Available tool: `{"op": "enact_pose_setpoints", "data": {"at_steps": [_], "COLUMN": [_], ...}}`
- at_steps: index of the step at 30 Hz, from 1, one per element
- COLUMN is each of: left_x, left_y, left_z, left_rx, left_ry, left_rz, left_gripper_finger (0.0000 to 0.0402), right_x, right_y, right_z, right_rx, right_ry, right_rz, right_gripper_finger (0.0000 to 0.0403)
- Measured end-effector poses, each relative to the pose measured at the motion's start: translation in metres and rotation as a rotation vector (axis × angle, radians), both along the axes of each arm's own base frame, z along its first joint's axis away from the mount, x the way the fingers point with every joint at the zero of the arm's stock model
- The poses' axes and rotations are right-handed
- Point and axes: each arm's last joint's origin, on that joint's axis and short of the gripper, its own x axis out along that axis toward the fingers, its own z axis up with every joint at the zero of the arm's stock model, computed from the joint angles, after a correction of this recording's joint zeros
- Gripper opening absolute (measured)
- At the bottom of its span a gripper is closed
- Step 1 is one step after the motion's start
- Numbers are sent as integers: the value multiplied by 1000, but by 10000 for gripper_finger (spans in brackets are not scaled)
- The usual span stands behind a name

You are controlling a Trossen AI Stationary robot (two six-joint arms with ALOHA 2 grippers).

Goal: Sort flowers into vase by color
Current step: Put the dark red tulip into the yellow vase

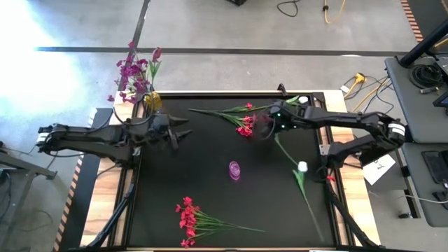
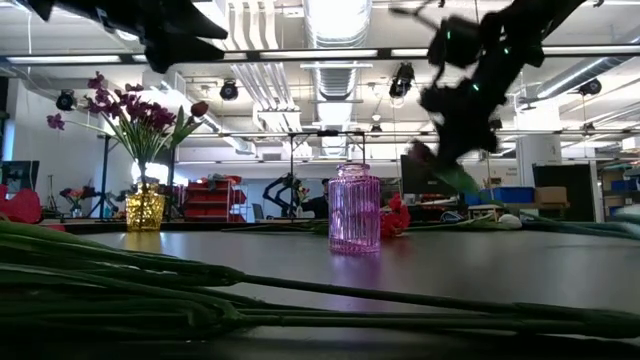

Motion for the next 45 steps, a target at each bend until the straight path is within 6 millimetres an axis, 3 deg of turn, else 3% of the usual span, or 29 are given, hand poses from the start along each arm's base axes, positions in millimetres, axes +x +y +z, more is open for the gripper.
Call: {"op": "enact_pose_setpoints", "data": {"at_steps": [8, 12, 16, 25, 32, 36, 40, 45], "left_x": [27, 46, 73, 133, 172, 178, 172, 172], "left_y": [-2, 2, 5, 11, 9, 8, 9, 10], "left_z": [-33, -37, -38, -27, -20, -18, -23, -9], "left_rx": [5, 23, 84, 122, 81, 52, 24, 54], "left_ry": [-106, -185, -136, -83, -39, 26, 106, -10], "left_rz": [-73, -57, -100, -254, -473, -517, -521, -481], "left_gripper_finger": [211, 211, 211, 208, 184, 160, 143, 141], "right_x": [46, 57, 63, 67, 66, 66, 65, 66], "right_y": [23, 40, 59, 98, 103, 102, 102, 103], "right_z": [60, 86, 102, 107, 105, 104, 104, 104], "right_rx": [-295, -436, -514, -562, -555, -566, -558, -572], "right_ry": [-500, -639, -707, -725, -709, -701, -665, -673], "right_rz": [231, 346, 447, 619, 638, 637, 645, 653], "right_gripper_finger": [12, 12, 12, 12, 13, 13, 13, 13]}}
